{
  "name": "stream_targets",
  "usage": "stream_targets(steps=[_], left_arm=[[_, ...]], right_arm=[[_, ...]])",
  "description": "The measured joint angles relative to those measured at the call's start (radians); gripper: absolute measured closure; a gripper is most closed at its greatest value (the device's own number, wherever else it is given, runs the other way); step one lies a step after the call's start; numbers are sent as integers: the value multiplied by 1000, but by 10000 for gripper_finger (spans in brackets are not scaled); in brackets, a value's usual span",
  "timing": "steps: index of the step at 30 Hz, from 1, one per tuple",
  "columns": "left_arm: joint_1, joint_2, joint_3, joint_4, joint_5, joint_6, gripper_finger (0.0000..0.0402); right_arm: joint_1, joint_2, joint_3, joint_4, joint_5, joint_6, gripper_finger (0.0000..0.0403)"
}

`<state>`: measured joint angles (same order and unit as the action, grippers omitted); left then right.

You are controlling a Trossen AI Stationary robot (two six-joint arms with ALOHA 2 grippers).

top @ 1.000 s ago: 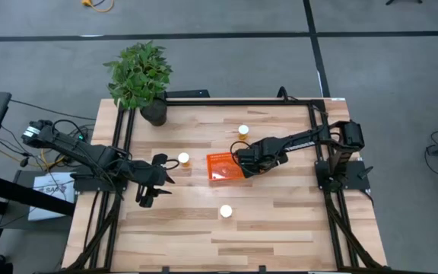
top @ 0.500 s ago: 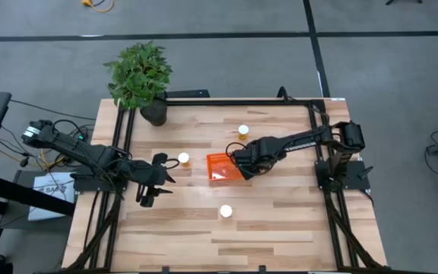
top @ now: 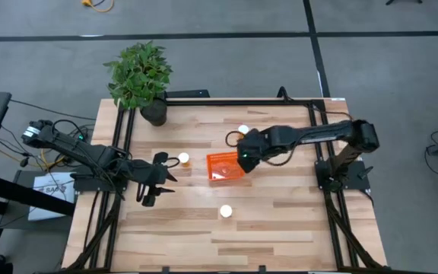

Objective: Pick and place pill bottles into a basket
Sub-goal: Put the orange pill bottle into the orange bin

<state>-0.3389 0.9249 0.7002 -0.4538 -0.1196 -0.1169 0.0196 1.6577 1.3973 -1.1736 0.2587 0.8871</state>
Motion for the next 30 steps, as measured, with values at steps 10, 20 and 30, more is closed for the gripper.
stream_targets(steps=[10, 20, 30], left_arm=[[9, 0, 0, 83, -94, -6, 235], [89, 0, 13, 226, -34, 24, 235], [129, 28, 148, 220, -46, 150, 235]], right_arm=[[0, -226, 17, 116, 58, -163, 223], [6, -281, 17, 415, 50, -530, 221], [51, -261, 17, 673, 41, -791, 224]])
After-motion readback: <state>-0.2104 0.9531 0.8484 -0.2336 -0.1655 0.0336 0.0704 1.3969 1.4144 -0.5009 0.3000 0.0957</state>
